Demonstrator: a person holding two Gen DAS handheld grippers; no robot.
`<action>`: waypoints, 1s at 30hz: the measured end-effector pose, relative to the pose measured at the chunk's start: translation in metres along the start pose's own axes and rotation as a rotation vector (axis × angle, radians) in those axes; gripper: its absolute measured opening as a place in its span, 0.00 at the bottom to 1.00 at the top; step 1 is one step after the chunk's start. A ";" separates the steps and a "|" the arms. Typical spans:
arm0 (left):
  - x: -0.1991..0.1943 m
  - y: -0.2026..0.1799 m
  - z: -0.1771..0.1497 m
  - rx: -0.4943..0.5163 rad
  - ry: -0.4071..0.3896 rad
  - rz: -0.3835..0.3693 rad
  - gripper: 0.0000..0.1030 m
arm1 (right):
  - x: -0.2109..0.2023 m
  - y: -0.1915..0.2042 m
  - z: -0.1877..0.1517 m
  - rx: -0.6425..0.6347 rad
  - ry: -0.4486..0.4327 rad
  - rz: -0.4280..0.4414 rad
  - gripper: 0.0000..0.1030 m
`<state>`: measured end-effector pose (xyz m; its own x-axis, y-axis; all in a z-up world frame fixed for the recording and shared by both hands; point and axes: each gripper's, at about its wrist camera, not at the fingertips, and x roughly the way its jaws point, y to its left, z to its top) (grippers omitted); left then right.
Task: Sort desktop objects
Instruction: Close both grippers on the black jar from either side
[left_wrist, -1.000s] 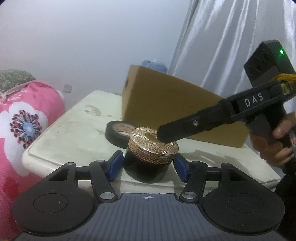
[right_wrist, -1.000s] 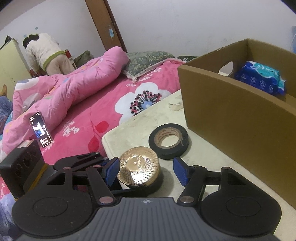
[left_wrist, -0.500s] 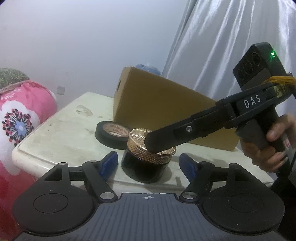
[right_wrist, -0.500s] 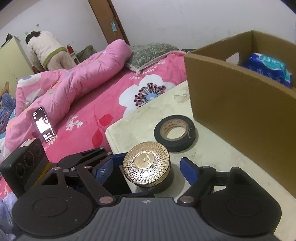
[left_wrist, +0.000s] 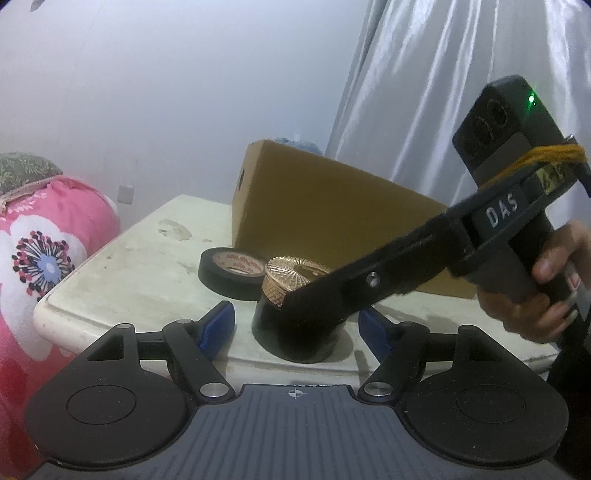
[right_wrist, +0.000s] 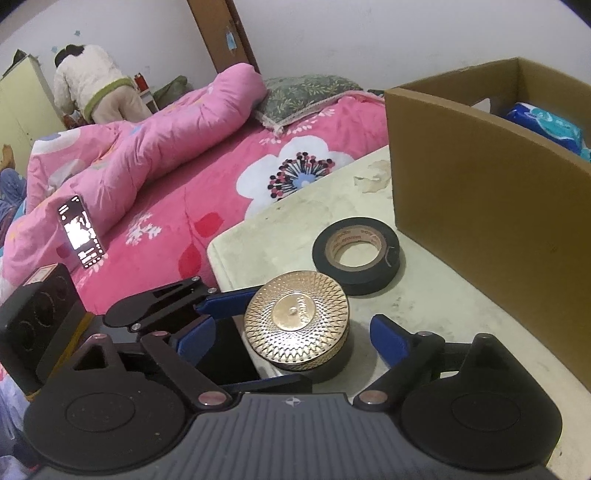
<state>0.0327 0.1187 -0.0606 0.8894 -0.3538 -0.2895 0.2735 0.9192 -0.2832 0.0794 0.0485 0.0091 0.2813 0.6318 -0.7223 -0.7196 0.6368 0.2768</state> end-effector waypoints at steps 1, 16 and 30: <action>0.000 0.000 0.000 0.000 -0.002 -0.002 0.72 | 0.000 -0.001 0.000 -0.002 -0.003 -0.006 0.91; 0.011 -0.009 -0.006 0.087 -0.035 0.019 0.65 | 0.006 0.000 -0.005 -0.046 0.013 -0.019 0.65; 0.006 -0.022 -0.012 0.145 -0.054 0.065 0.57 | -0.003 0.013 -0.012 -0.064 -0.017 -0.057 0.60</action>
<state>0.0279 0.0937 -0.0668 0.9243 -0.2866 -0.2521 0.2613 0.9566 -0.1294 0.0615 0.0497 0.0073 0.3335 0.6029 -0.7248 -0.7412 0.6428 0.1936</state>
